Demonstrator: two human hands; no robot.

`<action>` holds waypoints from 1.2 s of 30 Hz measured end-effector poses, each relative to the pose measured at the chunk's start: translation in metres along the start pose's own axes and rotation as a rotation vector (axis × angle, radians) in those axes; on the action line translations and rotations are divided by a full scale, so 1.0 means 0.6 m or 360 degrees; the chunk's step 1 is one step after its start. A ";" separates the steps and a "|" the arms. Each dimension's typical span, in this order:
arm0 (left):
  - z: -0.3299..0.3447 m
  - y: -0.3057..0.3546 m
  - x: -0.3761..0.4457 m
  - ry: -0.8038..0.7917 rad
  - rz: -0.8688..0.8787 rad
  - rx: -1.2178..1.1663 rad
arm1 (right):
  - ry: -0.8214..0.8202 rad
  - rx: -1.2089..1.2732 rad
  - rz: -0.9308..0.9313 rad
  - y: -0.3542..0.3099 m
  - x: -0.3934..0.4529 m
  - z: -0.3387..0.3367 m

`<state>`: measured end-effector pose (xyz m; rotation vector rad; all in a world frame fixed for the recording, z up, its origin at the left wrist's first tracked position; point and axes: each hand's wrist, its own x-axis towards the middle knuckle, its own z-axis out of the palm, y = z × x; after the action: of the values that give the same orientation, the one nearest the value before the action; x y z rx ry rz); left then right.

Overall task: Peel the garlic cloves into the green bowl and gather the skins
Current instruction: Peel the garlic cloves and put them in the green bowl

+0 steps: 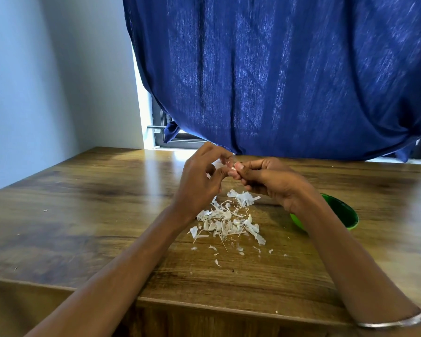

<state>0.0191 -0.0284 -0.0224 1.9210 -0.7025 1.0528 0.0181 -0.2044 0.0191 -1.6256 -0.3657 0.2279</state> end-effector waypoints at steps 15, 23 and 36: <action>0.001 -0.004 -0.009 0.0155 0.0131 0.0232 | 0.0013 0.0036 -0.0036 0.020 0.009 0.030; 0.009 0.001 -0.008 0.0256 0.0098 0.0157 | 0.0052 0.0492 -0.0041 0.020 0.003 0.049; 0.000 0.023 -0.002 0.0358 -0.0333 -0.0249 | 0.0167 0.0347 -0.0126 0.020 0.006 0.037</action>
<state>0.0079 -0.0353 -0.0179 1.6706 -0.4334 1.0301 0.0144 -0.1830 0.0055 -1.3992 -0.3129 0.1171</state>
